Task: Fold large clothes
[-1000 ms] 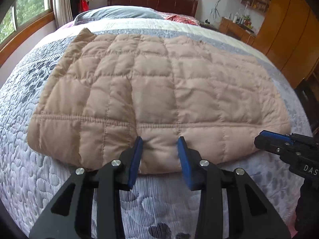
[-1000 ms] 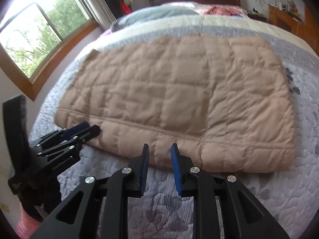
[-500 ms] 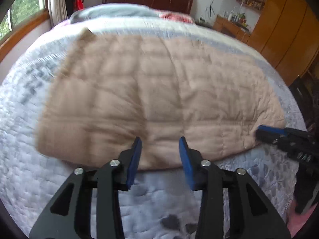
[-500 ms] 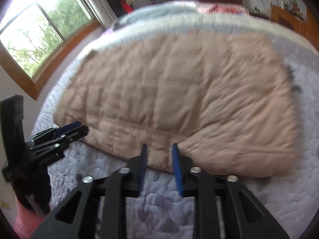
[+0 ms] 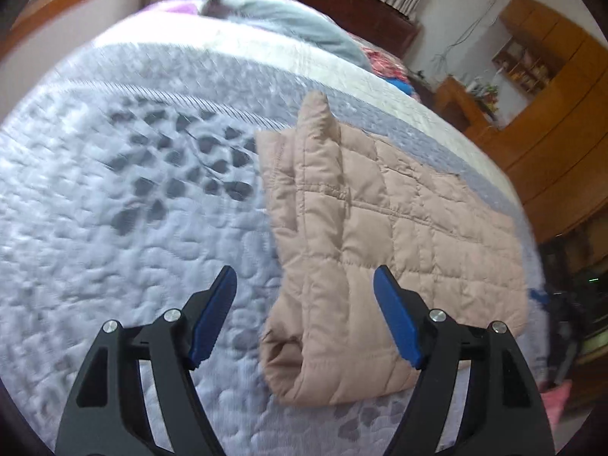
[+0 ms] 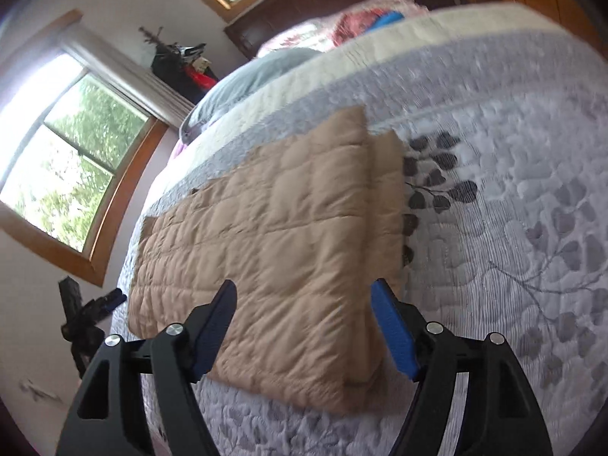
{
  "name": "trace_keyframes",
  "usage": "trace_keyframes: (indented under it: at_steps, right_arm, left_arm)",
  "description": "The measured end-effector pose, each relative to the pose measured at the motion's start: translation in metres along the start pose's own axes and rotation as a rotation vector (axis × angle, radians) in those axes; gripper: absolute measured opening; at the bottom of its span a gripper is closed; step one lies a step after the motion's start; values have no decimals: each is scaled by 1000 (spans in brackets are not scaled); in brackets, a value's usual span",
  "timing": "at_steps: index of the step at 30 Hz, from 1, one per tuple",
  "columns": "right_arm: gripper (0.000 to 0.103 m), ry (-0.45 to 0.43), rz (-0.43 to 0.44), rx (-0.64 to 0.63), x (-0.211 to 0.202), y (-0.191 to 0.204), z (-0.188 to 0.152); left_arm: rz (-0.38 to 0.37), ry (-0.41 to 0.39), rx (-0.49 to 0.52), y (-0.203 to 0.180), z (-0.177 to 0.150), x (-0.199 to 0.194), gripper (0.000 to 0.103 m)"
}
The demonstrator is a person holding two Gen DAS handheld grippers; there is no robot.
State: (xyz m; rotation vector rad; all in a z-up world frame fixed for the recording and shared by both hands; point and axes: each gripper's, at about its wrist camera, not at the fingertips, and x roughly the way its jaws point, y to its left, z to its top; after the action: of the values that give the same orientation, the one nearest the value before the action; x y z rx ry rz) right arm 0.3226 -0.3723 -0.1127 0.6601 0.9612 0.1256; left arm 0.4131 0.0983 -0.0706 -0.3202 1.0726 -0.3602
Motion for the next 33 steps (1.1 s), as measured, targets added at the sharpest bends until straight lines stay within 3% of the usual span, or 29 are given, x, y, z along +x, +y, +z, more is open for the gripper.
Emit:
trace_keyframes:
  at_steps: [6, 10, 15, 19, 22, 23, 25, 27, 30, 33]
  right_arm:
    - [77, 36, 53, 80, 30, -28, 11]
    - [79, 50, 76, 103, 41, -42, 13]
    - [80, 59, 125, 121, 55, -54, 17]
    - [80, 60, 121, 82, 64, -49, 25]
    - [80, 58, 94, 39, 71, -38, 28]
    - [74, 52, 87, 29, 72, -35, 29]
    - [56, 59, 89, 26, 76, -31, 29]
    - [33, 66, 130, 37, 78, -29, 29]
    - [21, 45, 135, 13, 70, -20, 28]
    - [17, 23, 120, -19, 57, -8, 24]
  left_arm:
    - [-73, 65, -91, 17, 7, 41, 74]
    - [-167, 76, -123, 25, 13, 59, 76]
    - [-220, 82, -127, 24, 25, 77, 79]
    - [-213, 95, -88, 8, 34, 89, 81]
    - [-273, 114, -75, -6, 35, 100, 74]
    - [-283, 118, -75, -12, 33, 104, 71]
    - [-232, 94, -40, -25, 30, 107, 62]
    - [-231, 96, -47, -30, 27, 106, 42]
    - [-273, 85, -108, -31, 27, 103, 25]
    - [-288, 48, -119, -36, 23, 89, 17]
